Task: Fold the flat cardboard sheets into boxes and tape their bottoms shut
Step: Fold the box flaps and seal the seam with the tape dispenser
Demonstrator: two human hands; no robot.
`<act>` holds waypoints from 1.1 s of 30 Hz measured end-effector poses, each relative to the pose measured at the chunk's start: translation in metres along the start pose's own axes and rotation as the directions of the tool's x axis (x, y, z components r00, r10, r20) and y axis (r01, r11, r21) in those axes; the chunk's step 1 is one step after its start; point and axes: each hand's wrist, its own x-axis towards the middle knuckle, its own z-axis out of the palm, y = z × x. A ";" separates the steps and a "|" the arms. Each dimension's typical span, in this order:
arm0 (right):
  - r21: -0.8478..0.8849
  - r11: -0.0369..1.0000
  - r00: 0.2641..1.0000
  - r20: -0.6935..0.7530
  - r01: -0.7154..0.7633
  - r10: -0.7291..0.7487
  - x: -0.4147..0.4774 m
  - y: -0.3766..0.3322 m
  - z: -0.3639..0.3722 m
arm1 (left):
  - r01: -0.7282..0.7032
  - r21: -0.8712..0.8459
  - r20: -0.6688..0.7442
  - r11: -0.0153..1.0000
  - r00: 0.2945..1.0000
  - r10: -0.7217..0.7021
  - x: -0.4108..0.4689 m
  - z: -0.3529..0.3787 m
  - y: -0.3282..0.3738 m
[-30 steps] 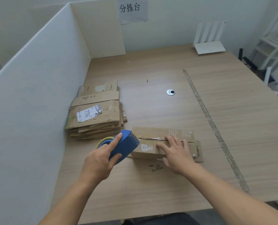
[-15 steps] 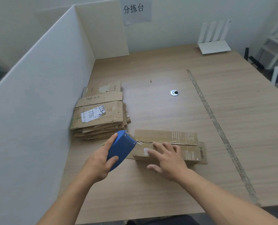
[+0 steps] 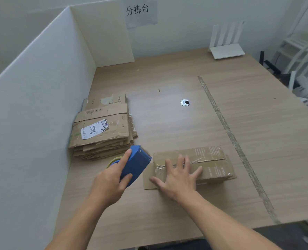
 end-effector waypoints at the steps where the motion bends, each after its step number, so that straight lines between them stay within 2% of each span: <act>1: -0.007 1.000 1.000 0.015 -0.006 0.006 -0.001 -0.003 0.002 | 0.002 -0.004 -0.013 1.000 1.000 -0.002 0.000 0.000 0.002; 5: -0.085 0.995 0.998 0.045 0.049 -0.045 0.003 -0.003 0.007 | 0.032 -0.059 -0.023 0.998 0.999 -0.034 0.002 0.000 0.003; 8: -0.089 0.984 0.984 0.101 0.157 -0.148 0.012 0.000 0.000 | 0.047 -0.050 -0.022 0.998 0.999 -0.048 0.000 -0.002 0.002; 12: -0.087 0.923 0.917 0.178 0.376 -0.357 0.019 0.013 -0.011 | 0.079 -0.059 -0.032 0.995 0.996 -0.081 -0.002 -0.005 -0.004; 15: -0.067 0.878 0.873 0.171 0.474 -0.458 0.019 0.025 -0.014 | 0.093 -0.115 -0.029 0.989 0.995 -0.097 -0.004 -0.005 -0.008; 22: 0.048 0.883 0.883 -0.072 0.467 -0.463 0.020 0.027 0.005 | 0.088 -0.138 0.000 0.987 0.996 -0.089 -0.001 -0.003 -0.009; 30: 0.092 0.803 0.808 -0.087 0.589 -0.583 0.028 0.040 0.011 | 0.031 -0.140 -0.010 0.990 0.999 -0.032 -0.001 0.001 -0.010; 33: 0.062 0.802 0.804 -0.077 0.594 -0.590 0.028 0.042 0.011 | 0.003 -0.137 -0.008 0.991 1.000 -0.004 -0.003 0.002 -0.010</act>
